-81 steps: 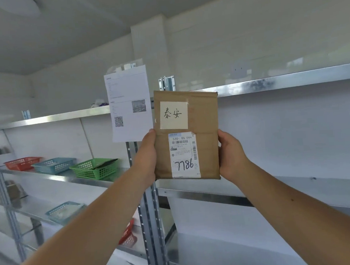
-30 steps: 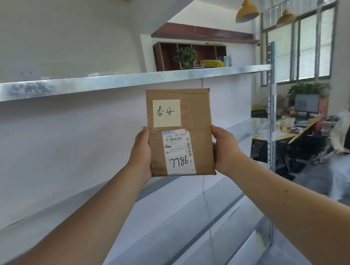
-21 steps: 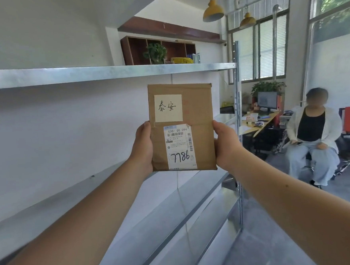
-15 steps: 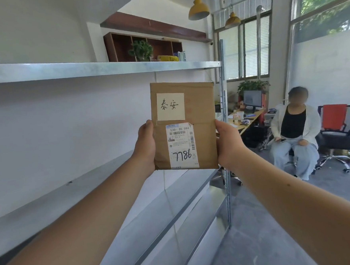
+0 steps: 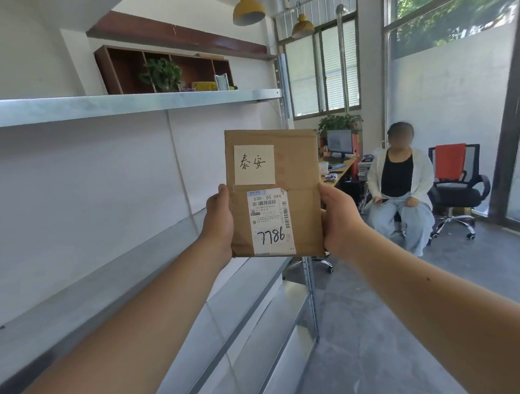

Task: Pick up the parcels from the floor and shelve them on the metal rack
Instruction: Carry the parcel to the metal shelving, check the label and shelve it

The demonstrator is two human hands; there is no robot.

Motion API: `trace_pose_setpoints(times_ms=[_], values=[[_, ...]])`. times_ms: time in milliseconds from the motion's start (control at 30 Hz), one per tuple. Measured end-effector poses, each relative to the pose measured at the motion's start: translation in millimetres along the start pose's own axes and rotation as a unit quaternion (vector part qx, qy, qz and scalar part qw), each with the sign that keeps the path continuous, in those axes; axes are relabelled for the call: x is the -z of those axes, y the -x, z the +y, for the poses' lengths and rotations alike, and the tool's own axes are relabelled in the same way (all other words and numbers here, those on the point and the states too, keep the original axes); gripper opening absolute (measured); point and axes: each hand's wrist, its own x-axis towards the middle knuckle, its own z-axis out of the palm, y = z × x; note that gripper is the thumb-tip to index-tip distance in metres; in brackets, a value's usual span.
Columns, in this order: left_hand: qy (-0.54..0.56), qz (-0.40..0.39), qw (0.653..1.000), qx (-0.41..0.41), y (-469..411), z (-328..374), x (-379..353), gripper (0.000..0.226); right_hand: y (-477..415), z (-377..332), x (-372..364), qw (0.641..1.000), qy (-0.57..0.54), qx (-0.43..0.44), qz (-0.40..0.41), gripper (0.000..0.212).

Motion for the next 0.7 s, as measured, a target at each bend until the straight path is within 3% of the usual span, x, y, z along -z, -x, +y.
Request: trace_pose_setpoints(times_ms=[367,700], values=[[0.026,-0.032,0.998,0.048,-37,-40,-73,0.054,-42,-29,65,0.999,0.008,-0.005,0.038,0.049],[0.018,-0.078,0.995,0.067,-98,-59,-111,0.058,-96,-30,99,0.995,0.007,-0.007,0.099,0.041]])
